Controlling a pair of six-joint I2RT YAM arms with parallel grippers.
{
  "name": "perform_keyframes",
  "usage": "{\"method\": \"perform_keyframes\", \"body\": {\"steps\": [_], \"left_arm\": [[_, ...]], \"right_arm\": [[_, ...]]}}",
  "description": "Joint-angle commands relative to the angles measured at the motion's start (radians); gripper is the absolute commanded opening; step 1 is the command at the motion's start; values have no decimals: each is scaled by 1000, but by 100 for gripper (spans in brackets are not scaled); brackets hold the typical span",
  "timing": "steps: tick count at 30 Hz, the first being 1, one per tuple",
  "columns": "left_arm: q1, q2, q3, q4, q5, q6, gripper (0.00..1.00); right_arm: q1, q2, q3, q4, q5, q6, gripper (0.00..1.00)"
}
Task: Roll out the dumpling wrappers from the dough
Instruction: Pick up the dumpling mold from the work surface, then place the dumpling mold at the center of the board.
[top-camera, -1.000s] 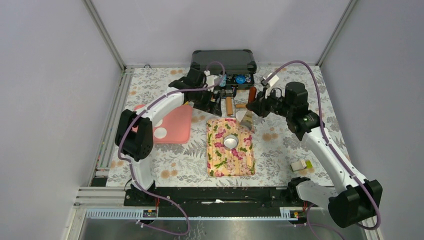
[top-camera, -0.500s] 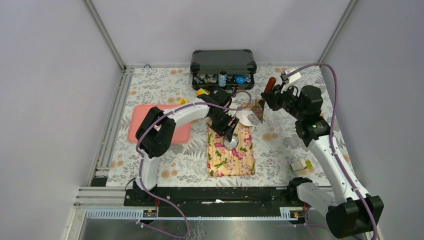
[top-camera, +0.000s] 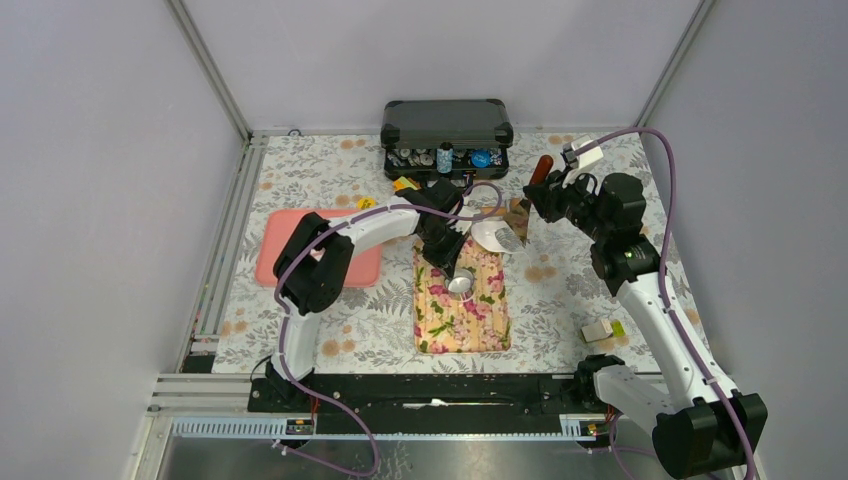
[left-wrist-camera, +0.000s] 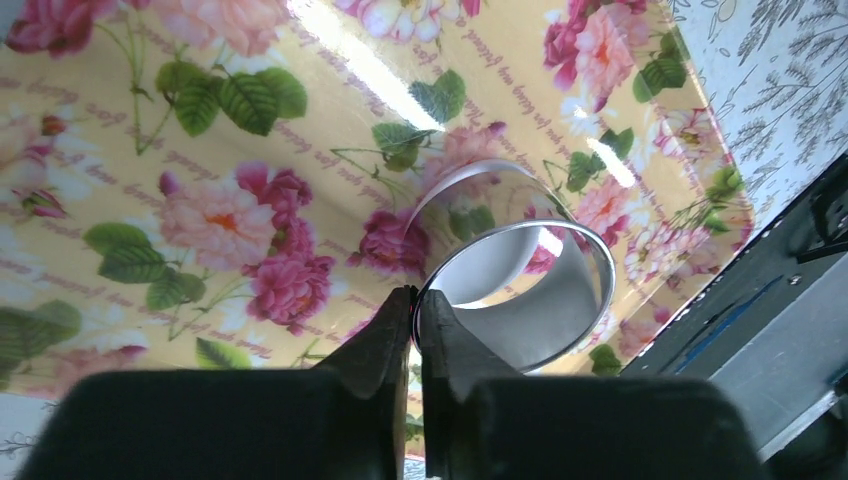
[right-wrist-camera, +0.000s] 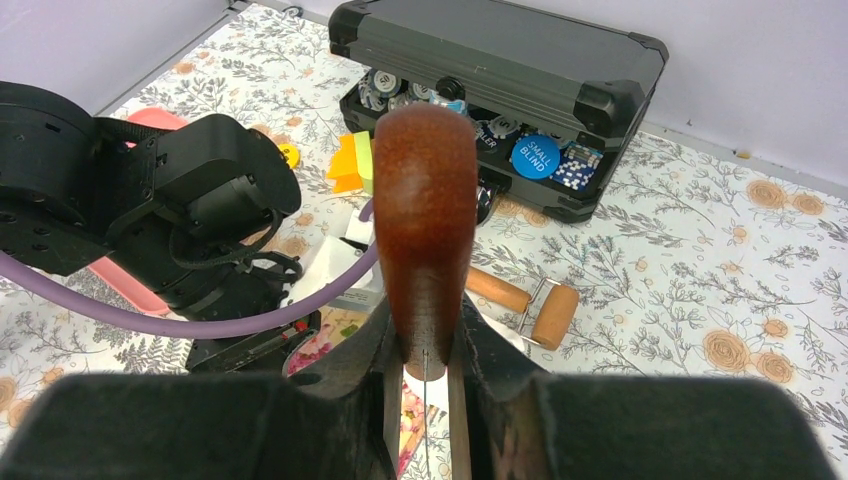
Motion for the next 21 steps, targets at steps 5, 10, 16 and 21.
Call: {"method": "perform_keyframes", "body": {"steps": [5, 10, 16, 21], "left_arm": [[44, -49, 32, 29, 49, -32, 0], [86, -138, 32, 32, 99, -41, 0], [166, -208, 78, 33, -16, -42, 0], [244, -127, 154, 33, -138, -38, 0]], "right_arm": [[-5, -8, 7, 63, 7, 0, 0], [-5, -9, 2, 62, 2, 4, 0], [-6, 11, -27, 115, -37, 71, 0], [-8, 35, -77, 202, -114, 134, 0]]}}
